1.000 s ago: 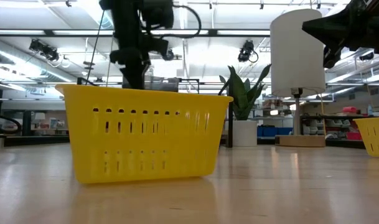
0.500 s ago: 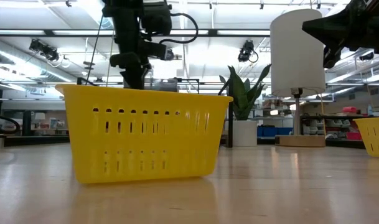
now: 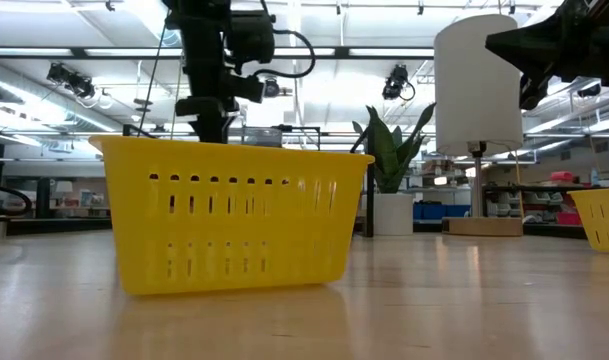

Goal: Stack baskets on shelf by color
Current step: Put the stacked gray bins on the shelf, then adjust the yellow bin on the table

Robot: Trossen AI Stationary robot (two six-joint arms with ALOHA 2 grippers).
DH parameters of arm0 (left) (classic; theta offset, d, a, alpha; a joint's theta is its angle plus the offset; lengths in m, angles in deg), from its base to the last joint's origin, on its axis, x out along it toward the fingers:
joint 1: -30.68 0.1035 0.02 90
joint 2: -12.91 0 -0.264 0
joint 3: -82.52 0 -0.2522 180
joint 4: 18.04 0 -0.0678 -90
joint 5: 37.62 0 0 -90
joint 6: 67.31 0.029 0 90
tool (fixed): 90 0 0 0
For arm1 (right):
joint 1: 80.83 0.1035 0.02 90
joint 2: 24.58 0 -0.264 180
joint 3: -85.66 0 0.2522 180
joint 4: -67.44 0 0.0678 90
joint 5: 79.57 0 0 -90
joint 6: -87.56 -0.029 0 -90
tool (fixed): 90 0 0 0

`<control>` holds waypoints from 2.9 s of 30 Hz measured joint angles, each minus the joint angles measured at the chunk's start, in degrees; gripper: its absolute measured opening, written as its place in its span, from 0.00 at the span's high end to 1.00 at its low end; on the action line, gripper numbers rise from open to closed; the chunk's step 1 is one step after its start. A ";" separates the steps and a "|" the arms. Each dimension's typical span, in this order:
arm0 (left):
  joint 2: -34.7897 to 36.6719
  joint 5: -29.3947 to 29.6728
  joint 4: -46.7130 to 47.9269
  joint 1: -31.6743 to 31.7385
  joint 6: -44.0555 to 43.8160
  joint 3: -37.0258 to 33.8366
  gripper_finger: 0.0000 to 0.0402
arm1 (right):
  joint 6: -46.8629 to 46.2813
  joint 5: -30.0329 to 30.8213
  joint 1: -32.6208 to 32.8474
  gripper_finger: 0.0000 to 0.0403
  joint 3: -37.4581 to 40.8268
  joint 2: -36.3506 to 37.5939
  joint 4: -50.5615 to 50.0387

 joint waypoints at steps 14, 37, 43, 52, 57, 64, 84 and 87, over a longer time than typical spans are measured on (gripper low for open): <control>0.33 4.82 1.55 -5.12 -3.56 9.62 0.42 | 0.01 0.02 0.00 0.97 0.00 0.00 0.00; 25.14 1.72 -63.82 -26.10 -7.28 -28.08 0.77 | -0.01 0.00 0.00 0.97 -0.02 0.05 0.28; 35.79 3.10 -78.25 -26.18 -5.04 -40.60 0.87 | 0.01 0.02 0.00 0.97 -0.07 -0.06 0.35; 51.33 8.45 -84.82 -24.13 -1.32 -50.89 0.96 | 0.00 0.01 0.01 0.97 -0.07 -0.02 0.41; 58.90 5.71 -85.17 -23.45 -0.97 -53.73 0.99 | -0.01 0.02 0.00 0.97 -0.07 -0.02 0.51; 65.75 3.46 -89.15 -23.47 -1.37 -62.46 0.97 | -6.03 0.00 0.13 0.97 -0.04 0.00 9.37; 70.05 5.34 -91.12 -23.45 -6.34 -71.45 0.89 | -9.16 2.97 -0.15 0.97 -12.91 -11.97 -9.58; 70.05 5.36 -91.14 -23.45 -6.34 -71.43 0.89 | -11.95 3.04 -0.15 0.97 -17.57 -16.72 -15.92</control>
